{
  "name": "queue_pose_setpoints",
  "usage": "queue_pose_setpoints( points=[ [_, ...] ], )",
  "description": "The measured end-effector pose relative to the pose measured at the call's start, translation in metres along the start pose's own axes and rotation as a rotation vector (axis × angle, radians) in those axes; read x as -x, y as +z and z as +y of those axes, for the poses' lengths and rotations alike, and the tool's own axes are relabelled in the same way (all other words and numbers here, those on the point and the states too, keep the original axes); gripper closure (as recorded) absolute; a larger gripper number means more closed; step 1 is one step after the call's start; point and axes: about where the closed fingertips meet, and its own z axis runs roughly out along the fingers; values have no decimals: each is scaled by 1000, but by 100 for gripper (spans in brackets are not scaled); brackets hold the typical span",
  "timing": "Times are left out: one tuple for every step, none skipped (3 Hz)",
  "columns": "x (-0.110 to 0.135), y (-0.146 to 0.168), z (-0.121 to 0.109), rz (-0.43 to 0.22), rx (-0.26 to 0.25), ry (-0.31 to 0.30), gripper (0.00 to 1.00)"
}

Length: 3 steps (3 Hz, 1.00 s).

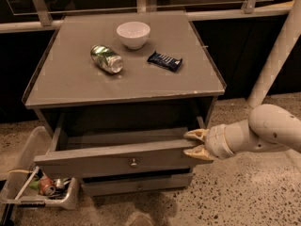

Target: Open top drawer

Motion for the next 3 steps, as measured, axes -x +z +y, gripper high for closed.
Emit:
queue_pose_setpoints(
  points=[
    [3,-3,-1,0,0,0,100],
    [7,-12,10,5,7,11,100],
    [7,-12,10,5,8,11,82]
  ],
)
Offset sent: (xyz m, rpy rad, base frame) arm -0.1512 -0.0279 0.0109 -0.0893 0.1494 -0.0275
